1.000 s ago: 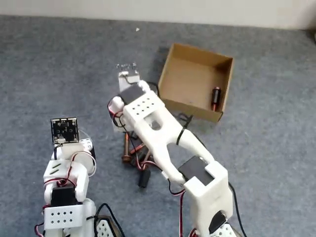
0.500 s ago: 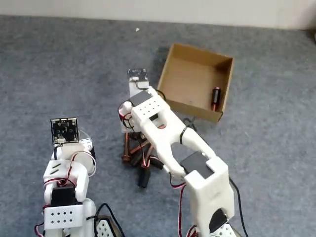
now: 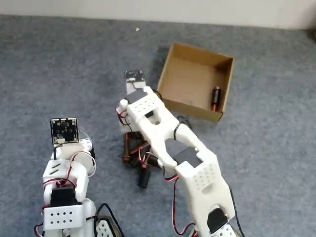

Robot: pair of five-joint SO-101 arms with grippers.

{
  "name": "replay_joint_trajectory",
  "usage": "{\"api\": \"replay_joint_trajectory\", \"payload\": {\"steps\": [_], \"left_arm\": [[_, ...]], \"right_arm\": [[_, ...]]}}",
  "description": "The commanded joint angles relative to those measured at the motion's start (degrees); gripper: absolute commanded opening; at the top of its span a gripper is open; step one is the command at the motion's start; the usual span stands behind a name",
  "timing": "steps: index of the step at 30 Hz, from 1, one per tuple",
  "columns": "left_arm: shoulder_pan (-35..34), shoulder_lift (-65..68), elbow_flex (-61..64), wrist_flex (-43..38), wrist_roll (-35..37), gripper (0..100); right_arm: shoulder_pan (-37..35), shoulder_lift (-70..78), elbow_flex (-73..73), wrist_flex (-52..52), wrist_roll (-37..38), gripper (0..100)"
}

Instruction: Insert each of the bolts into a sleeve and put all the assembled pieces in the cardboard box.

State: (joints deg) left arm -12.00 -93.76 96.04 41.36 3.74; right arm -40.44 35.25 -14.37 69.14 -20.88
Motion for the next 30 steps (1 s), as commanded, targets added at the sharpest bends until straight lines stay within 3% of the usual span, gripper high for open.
{"api": "replay_joint_trajectory", "payload": {"steps": [1,14,22,30], "left_arm": [[-0.31,-0.48,1.63,-1.05,-0.79,0],[-0.31,-0.48,1.63,-1.14,-0.79,0],[-0.13,-0.48,1.63,-1.05,-0.79,0],[-0.22,-0.48,1.27,-0.97,-1.05,0]], "right_arm": [[-1.36,-1.89,-1.8,2.24,5.27,0.3],[3.03,-30.02,4.7,9.89,5.54,0.5],[4.0,-51.74,23.08,9.27,5.63,0.5],[12.79,-74.33,46.81,0.31,5.63,0.5]]}}
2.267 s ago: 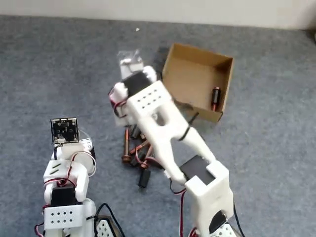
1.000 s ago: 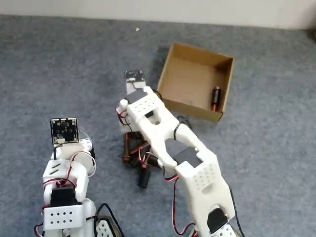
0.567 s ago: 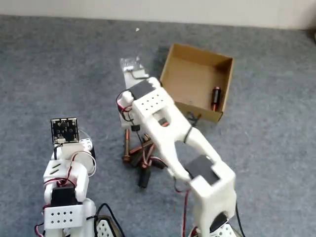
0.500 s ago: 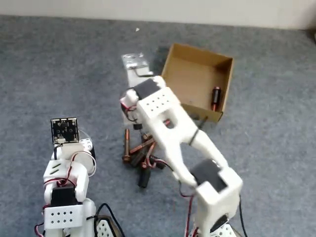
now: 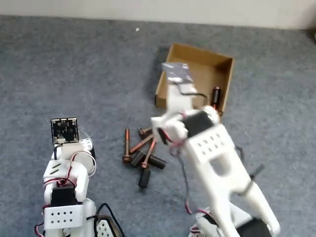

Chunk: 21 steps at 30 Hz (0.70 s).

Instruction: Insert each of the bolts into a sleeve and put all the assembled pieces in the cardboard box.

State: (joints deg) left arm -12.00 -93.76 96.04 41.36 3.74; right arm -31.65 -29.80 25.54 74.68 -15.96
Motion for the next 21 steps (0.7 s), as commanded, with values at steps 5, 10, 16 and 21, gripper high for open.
{"api": "replay_joint_trajectory", "payload": {"steps": [5,10,16,21], "left_arm": [[-0.04,-0.48,1.27,-0.97,-12.92,0],[0.04,-0.48,-2.24,2.37,-19.08,0],[1.71,0.13,-13.85,12.57,-20.48,0],[10.86,0.22,-24.22,24.53,-24.26,2]], "right_arm": [[10.86,-22.9,23.25,-15.25,0.7,0.5],[14.73,-33.71,36.79,-24.4,0.7,0.5],[21.23,-40.84,44.62,-29.93,0.7,0.5],[28.0,-41.45,45.41,-31.43,0.7,0.5]]}}
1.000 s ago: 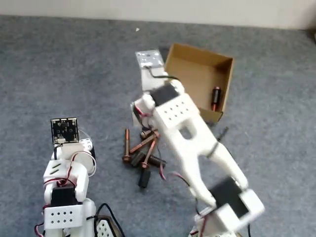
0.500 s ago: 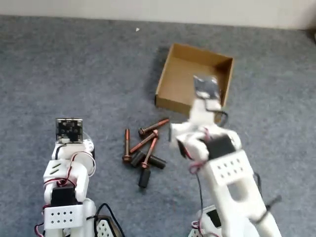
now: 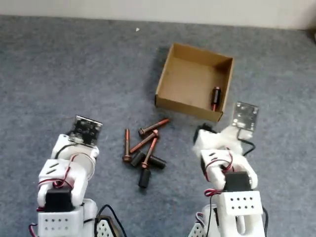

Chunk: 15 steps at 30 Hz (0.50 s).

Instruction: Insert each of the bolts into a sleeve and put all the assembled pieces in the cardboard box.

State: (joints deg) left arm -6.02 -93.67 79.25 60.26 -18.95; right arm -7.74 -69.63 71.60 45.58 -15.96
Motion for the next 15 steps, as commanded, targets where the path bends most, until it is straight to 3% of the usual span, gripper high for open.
{"api": "replay_joint_trajectory", "payload": {"steps": [1,6,15], "left_arm": [[6.46,0.22,-8.92,7.03,-1.58,3],[13.49,6.55,-15.52,10.99,-2.02,3],[28.0,44.88,-32.57,14.07,-2.2,4]], "right_arm": [[5.41,-1.63,-0.66,-2.33,0.7,0.5],[10.86,-1.63,-0.66,-2.33,0.7,0.5],[12.79,-1.8,-0.66,-2.33,0.7,0.5]]}}
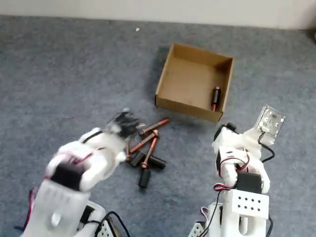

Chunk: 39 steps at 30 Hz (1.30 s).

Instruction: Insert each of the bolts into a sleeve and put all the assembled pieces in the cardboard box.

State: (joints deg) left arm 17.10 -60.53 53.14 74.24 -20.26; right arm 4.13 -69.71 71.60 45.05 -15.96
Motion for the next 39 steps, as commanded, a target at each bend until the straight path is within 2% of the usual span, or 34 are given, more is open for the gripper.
{"api": "replay_joint_trajectory", "payload": {"steps": [1,6,15,19,33,39], "left_arm": [[6.02,15.52,-8.04,0.09,-0.88,4],[8.04,31.25,-16.04,0.09,-0.88,12],[8.13,51.65,-25.89,-7.3,-0.7,11],[8.13,57.45,-28.97,-9.23,-0.79,9],[7.78,71.43,-38.99,-10.11,-0.62,9],[5.41,77.93,-44.0,-10.02,-0.62,9]], "right_arm": [[1.45,-1.71,-0.66,-1.8,0.7,0.5],[5.05,-1.8,-1.01,-1.8,0.7,0.5],[5.41,-1.8,-1.1,-1.8,0.7,0.5],[5.41,-1.8,-1.1,-1.8,0.7,0.5],[5.32,-1.8,-1.19,-1.8,0.7,0.5],[5.23,-1.8,-1.1,-1.8,0.7,0.5]]}}
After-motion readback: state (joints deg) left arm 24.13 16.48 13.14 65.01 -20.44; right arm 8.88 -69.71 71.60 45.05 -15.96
